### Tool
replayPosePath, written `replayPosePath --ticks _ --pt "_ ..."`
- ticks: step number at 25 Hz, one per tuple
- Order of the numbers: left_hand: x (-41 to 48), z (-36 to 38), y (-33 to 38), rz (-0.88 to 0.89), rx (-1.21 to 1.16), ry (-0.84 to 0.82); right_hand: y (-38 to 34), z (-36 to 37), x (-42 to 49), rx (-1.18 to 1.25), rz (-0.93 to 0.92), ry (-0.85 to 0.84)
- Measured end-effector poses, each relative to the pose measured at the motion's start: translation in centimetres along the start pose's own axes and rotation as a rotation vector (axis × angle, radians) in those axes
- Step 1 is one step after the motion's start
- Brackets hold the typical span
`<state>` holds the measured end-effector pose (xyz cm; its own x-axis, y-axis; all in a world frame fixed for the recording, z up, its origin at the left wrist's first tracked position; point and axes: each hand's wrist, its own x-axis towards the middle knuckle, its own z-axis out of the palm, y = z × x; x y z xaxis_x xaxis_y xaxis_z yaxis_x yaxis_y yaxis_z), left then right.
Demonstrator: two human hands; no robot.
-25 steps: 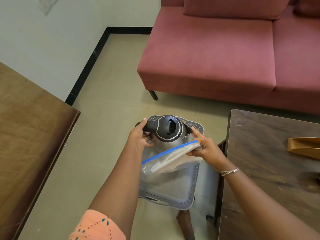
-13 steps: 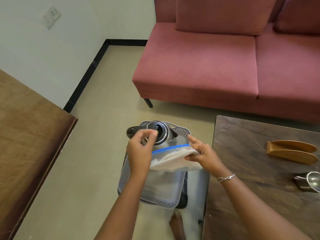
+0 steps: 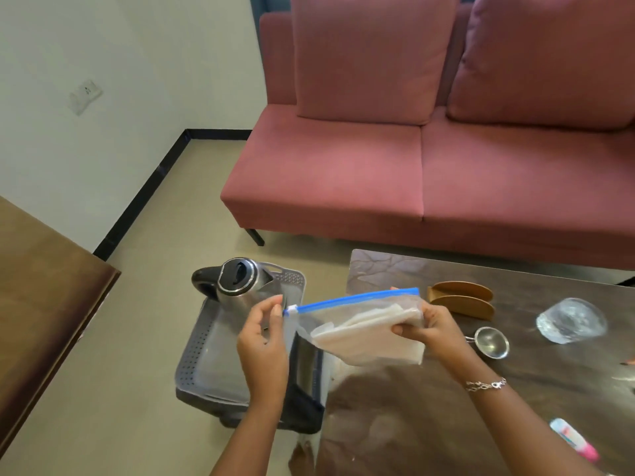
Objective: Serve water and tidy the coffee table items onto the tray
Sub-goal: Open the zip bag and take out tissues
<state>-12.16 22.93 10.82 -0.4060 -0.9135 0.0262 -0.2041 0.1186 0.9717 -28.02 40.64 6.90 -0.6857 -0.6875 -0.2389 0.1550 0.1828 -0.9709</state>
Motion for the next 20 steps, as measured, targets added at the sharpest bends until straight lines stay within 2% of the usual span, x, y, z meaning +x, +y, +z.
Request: replayPosePath --ticks 4,9,14,16,18,20 --pt "-3.7 3.9 1.5 -0.139 -0.105 -0.083 0.4 -5.1 -3.6 0.073 0.043 0.103" --pt "-7.1 6.7 3.3 -0.113 -0.237 -0.187 1.5 -8.7 -6.1 0.160 0.073 0.159" --pt "-9.3 8.2 4.3 -0.096 -0.280 -0.233 2.5 -11.3 -8.0 0.209 0.072 0.136" --pt "-10.2 8.7 4.5 -0.047 -0.242 -0.261 2.5 -12.4 -8.5 0.133 0.082 0.181" --pt "-11.0 9.1 4.6 0.027 -0.147 -0.295 1.9 -13.3 -9.2 -0.056 0.046 0.365" --pt "-11.6 9.5 4.6 0.111 -0.030 -0.325 0.3 -13.2 -10.1 -0.289 -0.111 0.566"
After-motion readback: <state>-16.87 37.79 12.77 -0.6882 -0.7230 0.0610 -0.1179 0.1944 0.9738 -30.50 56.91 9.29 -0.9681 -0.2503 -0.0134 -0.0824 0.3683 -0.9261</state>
